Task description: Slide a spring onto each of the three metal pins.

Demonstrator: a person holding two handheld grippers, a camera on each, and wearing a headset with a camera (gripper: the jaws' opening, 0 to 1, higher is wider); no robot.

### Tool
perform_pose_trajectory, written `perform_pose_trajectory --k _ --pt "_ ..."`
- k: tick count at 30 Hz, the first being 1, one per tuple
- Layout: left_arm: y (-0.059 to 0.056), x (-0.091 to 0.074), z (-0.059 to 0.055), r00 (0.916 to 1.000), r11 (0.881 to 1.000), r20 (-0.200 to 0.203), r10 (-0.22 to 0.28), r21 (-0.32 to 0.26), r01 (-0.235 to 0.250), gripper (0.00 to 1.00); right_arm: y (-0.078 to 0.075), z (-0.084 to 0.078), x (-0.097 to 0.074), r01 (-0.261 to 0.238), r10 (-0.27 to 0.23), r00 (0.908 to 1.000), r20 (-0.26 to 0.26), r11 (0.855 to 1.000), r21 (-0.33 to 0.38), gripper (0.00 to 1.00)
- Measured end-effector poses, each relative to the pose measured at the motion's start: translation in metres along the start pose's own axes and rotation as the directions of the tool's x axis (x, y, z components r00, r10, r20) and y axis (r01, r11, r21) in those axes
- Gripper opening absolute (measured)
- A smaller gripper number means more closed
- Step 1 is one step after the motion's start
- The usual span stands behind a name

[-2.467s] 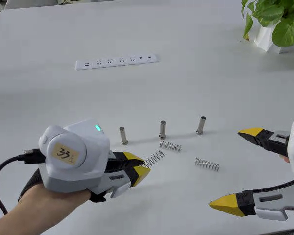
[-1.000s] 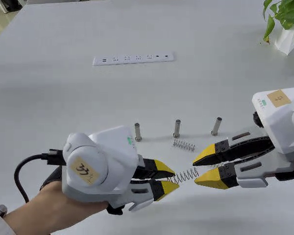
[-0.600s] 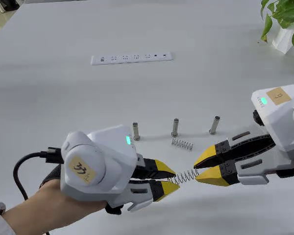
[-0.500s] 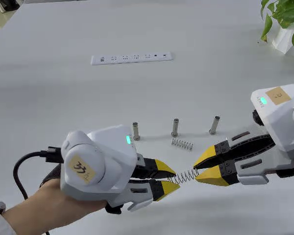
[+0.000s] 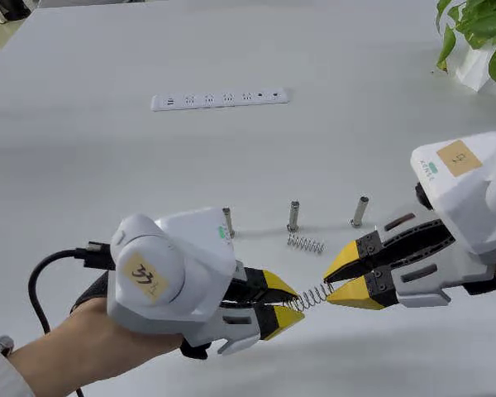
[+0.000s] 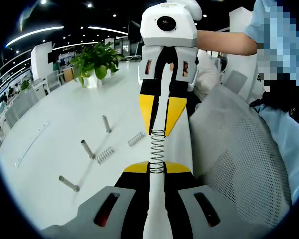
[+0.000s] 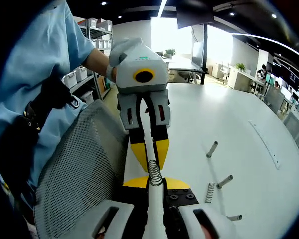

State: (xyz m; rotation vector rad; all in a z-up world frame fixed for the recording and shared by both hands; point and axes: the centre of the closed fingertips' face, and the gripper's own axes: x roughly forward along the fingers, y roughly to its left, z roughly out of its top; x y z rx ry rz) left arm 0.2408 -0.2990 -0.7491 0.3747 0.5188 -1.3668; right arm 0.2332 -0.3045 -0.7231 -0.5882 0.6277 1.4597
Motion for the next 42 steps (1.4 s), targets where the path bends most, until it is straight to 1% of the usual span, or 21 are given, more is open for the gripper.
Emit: perform_pose_trajectory --k 3,5,7,8,11,16,25,31,33,35,37,38,40,42 --pt "-0.0023 0.0027 -0.0004 1.0000 1.000 -0.005 -0.008 -0.002 0.008 0.06 0.0020 0.0045 -0.0007 -0.008 0.008 0.9999 -0.014 1.000 -0.024 0.06" --pt "-0.0035 0.0034 -0.0002 0.9999 1.000 -0.006 -0.010 0.001 0.010 0.06 0.0028 0.0064 -0.0011 -0.012 0.010 0.9997 -0.021 0.998 -0.067 0.06" --pt "-0.0044 0.0038 0.0000 0.9999 1.000 -0.005 -0.013 0.001 0.013 0.06 0.0038 0.0067 -0.0015 -0.015 0.013 0.9995 -0.030 0.998 -0.068 0.06" --pt "-0.0050 0.0039 0.0001 0.9999 1.000 -0.003 -0.013 0.001 0.013 0.06 0.0018 0.0039 -0.0030 -0.017 0.014 0.9993 -0.036 0.997 -0.081 0.06" --pt "-0.0060 0.0040 0.0001 0.9999 1.000 0.000 -0.013 0.001 0.013 0.06 0.0002 0.0006 -0.0042 -0.021 0.017 0.9986 -0.050 0.997 -0.080 0.06" --pt "-0.0075 0.0030 -0.0001 0.9999 1.000 0.006 -0.013 0.002 0.013 0.06 -0.0010 -0.0012 -0.0035 -0.029 0.025 0.9981 -0.056 0.996 -0.083 0.06" --pt "-0.0091 0.0033 -0.0001 0.9999 1.000 0.011 -0.012 0.010 0.012 0.06 0.0002 -0.0007 -0.0024 -0.040 0.032 0.9965 -0.077 0.995 -0.094 0.06" --pt "-0.0106 0.0042 0.0008 0.9997 1.000 0.023 -0.008 0.011 0.007 0.06 0.0032 0.0026 -0.0017 -0.044 0.034 0.9946 -0.098 0.993 -0.111 0.06" --pt "-0.0095 0.0040 0.0014 0.9995 1.000 0.030 -0.003 0.011 0.003 0.06 0.0037 0.0043 -0.0018 -0.044 0.033 0.9947 -0.098 0.992 -0.118 0.07" --pt "-0.0086 0.0042 0.0012 0.9995 1.000 0.031 -0.001 0.017 0.000 0.06 0.0027 0.0060 -0.0021 -0.043 0.033 0.9950 -0.094 0.993 -0.114 0.10" --pt "-0.0090 0.0049 0.0003 0.9996 1.000 0.029 -0.003 0.019 0.003 0.06 0.0013 0.0087 -0.0027 -0.035 0.025 0.9953 -0.093 0.993 -0.114 0.22" --pt "-0.0094 0.0053 0.0002 0.9995 1.000 0.032 -0.004 0.019 0.004 0.06 -0.0004 0.0072 -0.0019 -0.033 0.021 0.9952 -0.096 0.992 -0.120 0.25" --pt "-0.0093 0.0058 0.0006 0.9993 1.000 0.038 -0.003 0.019 0.002 0.06 -0.0009 0.0073 -0.0030 -0.040 0.028 0.9943 -0.103 0.992 -0.123 0.23" --pt "-0.0089 0.0064 0.0026 0.9987 1.000 0.050 0.000 0.016 -0.001 0.06 0.0000 0.0074 -0.0039 -0.058 0.047 0.9933 -0.105 0.992 -0.110 0.23"
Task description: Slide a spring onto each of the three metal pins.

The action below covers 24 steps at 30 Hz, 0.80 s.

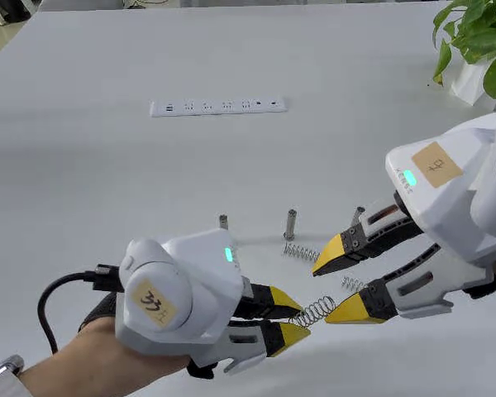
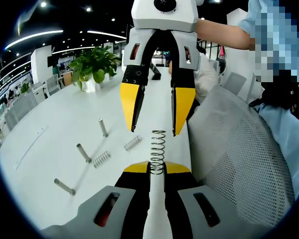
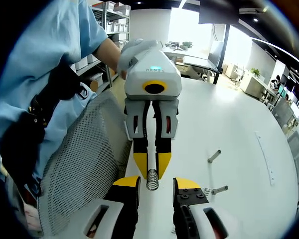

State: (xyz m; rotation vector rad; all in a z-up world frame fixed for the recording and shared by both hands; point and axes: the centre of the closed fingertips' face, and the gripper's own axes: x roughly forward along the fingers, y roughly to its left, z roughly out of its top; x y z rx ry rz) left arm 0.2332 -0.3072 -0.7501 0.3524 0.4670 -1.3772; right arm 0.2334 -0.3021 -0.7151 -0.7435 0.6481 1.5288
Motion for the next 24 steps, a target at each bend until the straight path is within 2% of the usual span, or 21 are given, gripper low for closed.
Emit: perform_pose_trajectory --k 5,9,13,18,24 --pt "0.002 0.001 0.007 0.9990 1.000 0.040 0.017 -0.016 -0.016 0.06 0.005 -0.002 0.004 -0.045 0.045 0.9986 -0.026 0.999 -0.001 0.19" --pt "0.004 0.000 0.011 0.9980 0.999 0.058 0.025 -0.023 -0.024 0.06 0.003 -0.006 0.007 -0.056 0.055 0.9970 -0.054 0.998 -0.008 0.18" --pt "0.005 0.001 0.013 0.9971 0.999 0.069 0.031 -0.023 -0.030 0.06 -0.003 -0.010 0.009 -0.064 0.064 0.9965 -0.054 0.998 0.003 0.17" --pt "0.006 0.002 0.018 0.9955 0.999 0.087 0.038 -0.027 -0.035 0.06 -0.001 -0.009 0.010 -0.090 0.090 0.9940 -0.061 0.996 0.014 0.12" --pt "0.006 0.003 0.022 0.9937 0.999 0.105 0.040 -0.031 -0.037 0.06 0.000 -0.009 0.010 -0.091 0.092 0.9936 -0.066 0.996 0.018 0.09"
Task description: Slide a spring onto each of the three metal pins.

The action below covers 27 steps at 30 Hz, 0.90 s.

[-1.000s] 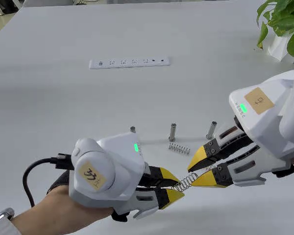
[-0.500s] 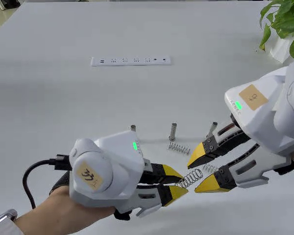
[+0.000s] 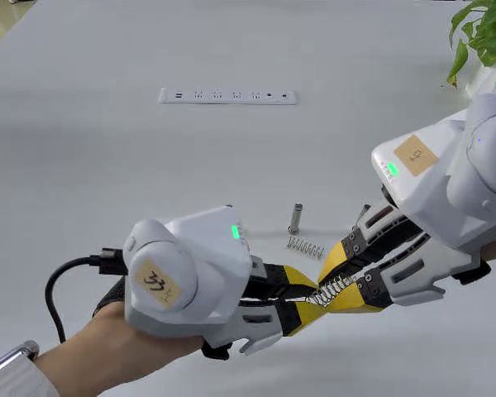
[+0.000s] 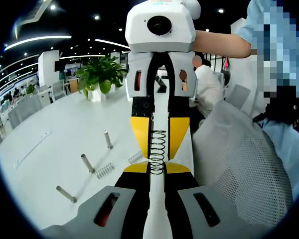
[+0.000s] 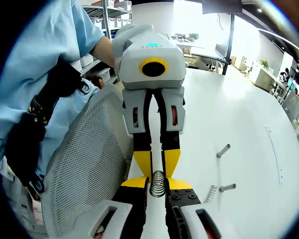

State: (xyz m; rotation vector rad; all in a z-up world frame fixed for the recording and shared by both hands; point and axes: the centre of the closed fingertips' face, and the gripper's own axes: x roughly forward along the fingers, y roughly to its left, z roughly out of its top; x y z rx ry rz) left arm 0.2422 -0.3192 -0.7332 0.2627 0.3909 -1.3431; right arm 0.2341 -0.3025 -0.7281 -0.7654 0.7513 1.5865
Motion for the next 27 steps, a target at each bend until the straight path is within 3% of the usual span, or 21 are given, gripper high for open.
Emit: perform_pose_trajectory --k 13,27 --pt "0.0002 0.0005 0.0029 0.9994 1.000 0.030 0.019 -0.013 -0.019 0.06 -0.0002 0.0017 -0.0028 0.001 -0.002 0.9999 -0.013 1.000 -0.008 0.07" --pt "-0.0026 0.0067 -0.0005 0.9968 0.998 0.059 0.053 -0.030 -0.052 0.07 0.0031 -0.0063 -0.0003 -0.025 0.025 0.9978 -0.062 1.000 -0.004 0.06"
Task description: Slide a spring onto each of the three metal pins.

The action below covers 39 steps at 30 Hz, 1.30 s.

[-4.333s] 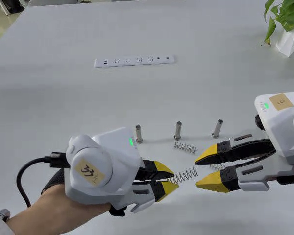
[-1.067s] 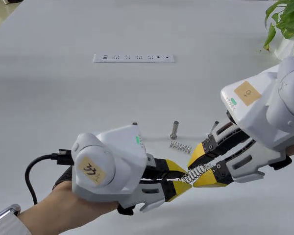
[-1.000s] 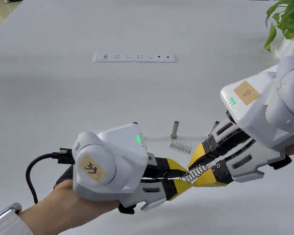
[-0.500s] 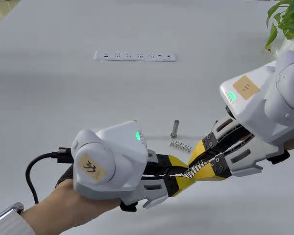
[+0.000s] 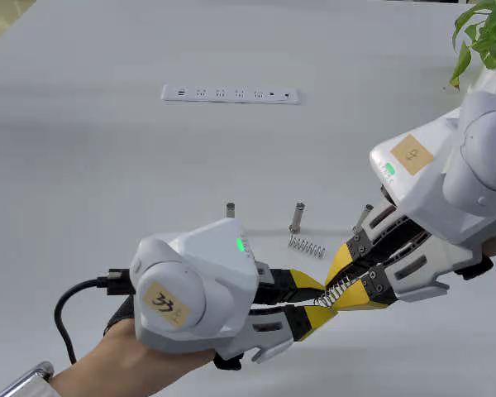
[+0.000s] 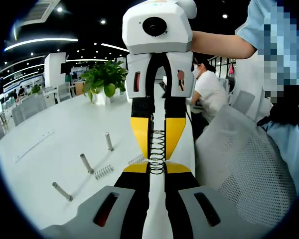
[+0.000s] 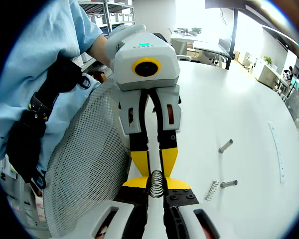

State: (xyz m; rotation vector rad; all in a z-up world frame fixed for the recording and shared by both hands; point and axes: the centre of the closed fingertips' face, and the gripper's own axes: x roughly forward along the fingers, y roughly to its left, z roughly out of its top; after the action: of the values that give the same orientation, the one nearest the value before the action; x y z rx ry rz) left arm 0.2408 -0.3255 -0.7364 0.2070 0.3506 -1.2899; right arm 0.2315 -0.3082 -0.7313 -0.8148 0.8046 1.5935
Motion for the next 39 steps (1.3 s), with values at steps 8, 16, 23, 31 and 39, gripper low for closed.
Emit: perform_pose_trajectory --k 8,16,23,31,39 --pt "0.007 -0.003 -0.006 0.9992 0.998 -0.001 0.039 -0.041 -0.039 0.14 -0.003 0.000 0.001 0.006 -0.006 1.0000 -0.004 1.000 0.000 0.06" --pt "0.023 -0.012 -0.023 0.9900 0.986 -0.033 0.137 -0.088 -0.139 0.39 -0.005 -0.004 0.002 0.008 -0.008 0.9999 -0.011 1.000 0.003 0.06" --pt "0.039 -0.025 -0.034 0.9689 0.959 -0.045 0.243 -0.137 -0.247 0.63 -0.007 -0.006 0.002 0.008 -0.008 0.9997 -0.023 1.000 -0.002 0.06" --pt "0.061 -0.044 -0.047 0.9258 0.910 -0.074 0.371 -0.173 -0.378 0.92 -0.010 -0.006 0.005 -0.005 0.004 0.9993 -0.036 1.000 -0.015 0.06" --pt "0.073 -0.062 -0.060 0.8945 0.866 -0.111 0.433 -0.223 -0.447 0.99 -0.014 -0.008 0.007 -0.026 0.024 0.9977 -0.063 0.999 -0.033 0.06"
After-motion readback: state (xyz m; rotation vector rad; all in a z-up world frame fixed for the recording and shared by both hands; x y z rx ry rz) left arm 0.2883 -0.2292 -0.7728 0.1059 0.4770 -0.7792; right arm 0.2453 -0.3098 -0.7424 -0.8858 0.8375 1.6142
